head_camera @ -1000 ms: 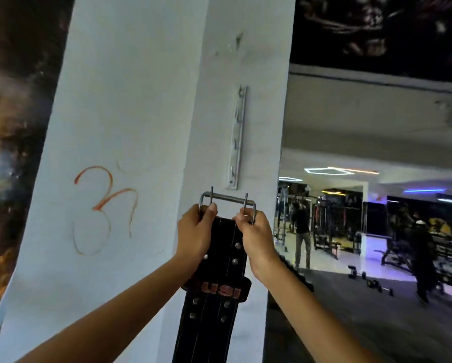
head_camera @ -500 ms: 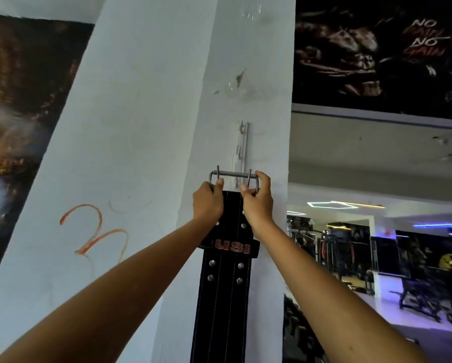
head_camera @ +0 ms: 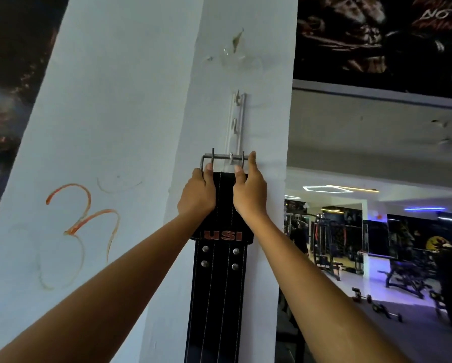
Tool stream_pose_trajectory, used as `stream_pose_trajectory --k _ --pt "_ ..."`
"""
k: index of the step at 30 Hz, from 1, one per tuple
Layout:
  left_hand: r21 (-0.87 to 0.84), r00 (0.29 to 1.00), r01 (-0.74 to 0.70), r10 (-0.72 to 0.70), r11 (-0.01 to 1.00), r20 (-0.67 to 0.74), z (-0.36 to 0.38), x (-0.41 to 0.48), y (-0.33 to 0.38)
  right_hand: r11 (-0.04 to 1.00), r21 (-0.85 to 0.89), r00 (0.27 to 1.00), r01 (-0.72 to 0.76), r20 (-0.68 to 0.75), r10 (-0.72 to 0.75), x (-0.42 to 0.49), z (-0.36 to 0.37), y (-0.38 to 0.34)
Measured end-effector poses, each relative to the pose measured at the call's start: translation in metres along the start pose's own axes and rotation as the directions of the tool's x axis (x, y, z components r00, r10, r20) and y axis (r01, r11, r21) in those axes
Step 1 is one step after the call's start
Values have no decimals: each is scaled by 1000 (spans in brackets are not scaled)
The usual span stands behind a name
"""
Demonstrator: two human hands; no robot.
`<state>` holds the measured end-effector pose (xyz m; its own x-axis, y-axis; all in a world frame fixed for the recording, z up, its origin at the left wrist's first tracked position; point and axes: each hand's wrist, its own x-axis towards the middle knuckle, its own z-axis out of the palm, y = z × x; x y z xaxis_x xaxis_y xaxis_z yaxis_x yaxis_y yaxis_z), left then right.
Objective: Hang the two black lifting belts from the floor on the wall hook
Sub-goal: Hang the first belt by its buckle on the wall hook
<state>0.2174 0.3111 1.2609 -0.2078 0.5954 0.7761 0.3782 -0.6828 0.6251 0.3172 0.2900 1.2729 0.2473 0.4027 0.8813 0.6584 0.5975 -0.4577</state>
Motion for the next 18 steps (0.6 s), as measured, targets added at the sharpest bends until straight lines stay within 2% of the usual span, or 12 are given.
stream_pose_trajectory --k 4,7,9,12,15,18 --pt "152 996 -8 -5 988 87 -7 -29 -21 961 -263 995 85 74 -67 -16 -13 -8" --pt "80 991 -42 31 996 127 -9 -63 -41 951 -282 987 124 131 -90 -37 -14 -5" --pt "35 990 -90 85 995 114 -17 -84 -47 924 -361 987 128 133 -85 -62 -14 1" --pt "127 969 -218 200 968 145 -31 -108 -49 855 -495 987 158 70 -143 -107 -11 18" --pt "245 952 -291 256 925 165 -45 -142 -48 876 -423 972 232 68 -225 -162 -6 32" --pt "208 943 -302 260 930 209 -57 -198 -64 959 -204 975 197 146 -169 -229 2 48"
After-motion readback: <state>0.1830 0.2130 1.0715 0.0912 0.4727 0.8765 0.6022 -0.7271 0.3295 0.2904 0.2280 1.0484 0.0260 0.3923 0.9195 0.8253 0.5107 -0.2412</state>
